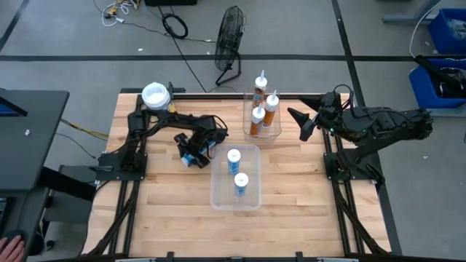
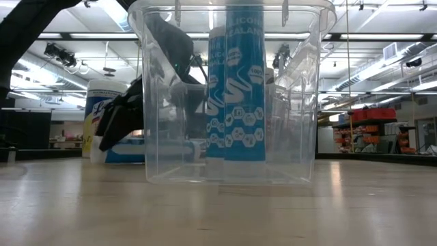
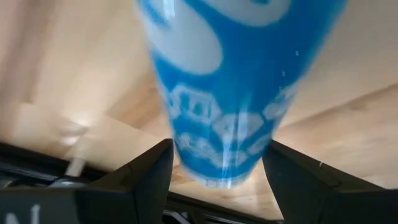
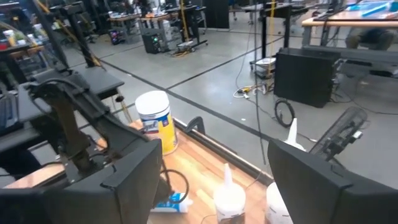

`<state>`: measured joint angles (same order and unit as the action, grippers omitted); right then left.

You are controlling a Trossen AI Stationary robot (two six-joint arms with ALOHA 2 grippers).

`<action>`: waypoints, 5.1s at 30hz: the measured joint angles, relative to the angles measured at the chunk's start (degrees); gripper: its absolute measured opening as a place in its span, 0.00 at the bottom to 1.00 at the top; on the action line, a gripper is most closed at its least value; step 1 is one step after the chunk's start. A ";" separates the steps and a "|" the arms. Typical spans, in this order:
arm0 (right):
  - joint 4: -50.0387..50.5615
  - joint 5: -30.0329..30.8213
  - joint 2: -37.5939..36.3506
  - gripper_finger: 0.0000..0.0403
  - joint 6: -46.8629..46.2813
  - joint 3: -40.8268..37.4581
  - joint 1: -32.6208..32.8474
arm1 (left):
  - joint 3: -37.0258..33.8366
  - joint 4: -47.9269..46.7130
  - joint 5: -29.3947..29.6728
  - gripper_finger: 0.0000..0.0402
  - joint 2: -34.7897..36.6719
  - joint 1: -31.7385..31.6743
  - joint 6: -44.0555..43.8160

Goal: Sort silicone sealant tubes
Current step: Put the blue sealant into the bottom transparent bin

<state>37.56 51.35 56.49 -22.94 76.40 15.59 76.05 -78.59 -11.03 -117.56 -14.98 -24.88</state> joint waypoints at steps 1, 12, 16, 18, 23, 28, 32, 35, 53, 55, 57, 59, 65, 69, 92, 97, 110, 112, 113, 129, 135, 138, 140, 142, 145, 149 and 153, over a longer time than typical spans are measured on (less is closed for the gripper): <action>0.02 -0.36 0.00 0.73 -0.16 0.00 0.00 | 0.02 -0.31 1.09 0.62 0.19 -0.25 -0.11; 0.19 -1.37 0.00 0.73 -0.34 0.00 -0.02 | 0.04 -2.95 5.91 0.63 0.48 -0.92 3.12; 0.28 -0.95 0.00 0.73 -0.13 0.00 -0.04 | 0.11 -2.43 6.17 0.63 2.13 -1.59 5.07; 0.34 -0.88 0.00 0.73 -0.13 0.00 -0.04 | 0.11 -2.09 6.38 0.63 3.38 -2.29 5.18; 0.35 -0.87 0.00 0.73 -0.16 0.00 -0.04 | 1.36 1.36 9.89 0.63 8.20 -4.34 7.12; 0.25 -0.86 0.00 0.73 -0.33 0.00 -0.98 | 1.64 12.60 10.29 0.63 14.84 -7.41 8.57; -0.57 -0.87 0.00 0.73 -0.77 0.00 -1.65 | 1.68 22.92 10.17 0.63 17.96 -9.88 7.63; -1.20 -0.99 0.00 0.73 -1.54 0.00 -2.17 | 1.68 30.90 9.97 0.63 18.16 -11.08 7.99; -1.94 -0.85 0.48 0.73 -7.69 0.00 -2.89 | 1.29 33.32 8.50 0.63 12.00 -8.55 10.86; -1.94 -0.63 0.52 0.73 -7.91 0.00 -2.86 | 1.29 33.49 8.49 0.63 10.64 -7.95 11.34; -1.92 -0.36 0.52 0.73 -8.23 0.00 -2.86 | 1.29 33.51 8.60 0.63 9.78 -7.48 12.10; -1.92 -0.34 0.52 0.73 -8.84 0.00 -2.86 | 1.29 33.34 9.25 0.63 8.67 -7.26 12.06; -1.91 0.23 0.55 0.73 -9.42 0.00 -2.86 | 1.29 34.30 9.36 0.63 7.81 -6.65 12.26; -1.86 0.72 0.57 0.73 -9.35 0.00 -2.89 | 1.29 35.97 9.34 0.63 7.61 -6.67 12.07; -2.50 0.64 0.57 0.73 -9.59 0.00 -4.41 | 1.09 38.46 7.18 0.57 3.21 -6.88 17.47; -3.10 0.64 0.57 0.73 -9.56 0.00 -4.44 | 1.09 38.34 6.82 0.56 3.21 -7.35 19.61; -5.00 0.64 0.57 0.73 -8.83 0.00 -4.44 | 1.03 36.17 6.39 0.56 10.08 -11.38 23.61; -5.87 0.60 0.57 0.73 -8.19 0.00 -4.44 | 1.03 36.34 6.23 0.56 12.83 -12.06 23.68; -6.48 0.57 0.57 0.73 -8.09 0.00 -4.44 | 1.04 36.27 5.94 0.56 14.30 -12.41 23.67; -13.60 -1.50 0.57 0.73 -4.57 0.00 -4.42 | 1.09 38.63 5.08 0.56 38.78 -13.66 14.68; -15.70 -5.28 1.33 0.73 -6.46 0.00 -4.44 | 1.09 45.44 4.54 0.56 46.47 -12.33 8.67; -18.32 -8.21 2.58 0.73 -6.62 0.02 -4.44 | 1.09 50.43 2.60 0.56 49.25 -10.58 6.42; -19.92 -10.64 3.65 0.73 -7.15 0.02 -4.63 | 1.14 53.65 0.89 0.56 50.21 -8.93 5.21; -21.13 -13.32 4.63 0.73 -9.00 0.03 -5.59 | 1.14 55.71 -0.61 0.56 50.61 -7.10 4.41; -19.72 -18.76 6.96 0.73 -12.15 1.90 -7.76 | 1.14 58.01 -1.83 0.56 50.64 -3.61 4.06; -15.79 -26.49 11.74 0.73 -14.64 6.10 -10.37 | 1.14 58.06 -2.16 0.56 50.50 0.74 3.34; -13.44 -34.27 17.68 0.73 -14.29 11.27 -11.42 | 1.14 58.28 -2.12 0.56 50.45 4.61 4.09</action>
<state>24.12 17.08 74.17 -37.23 87.67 4.17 77.19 -20.30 -13.15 -67.11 -10.37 -20.80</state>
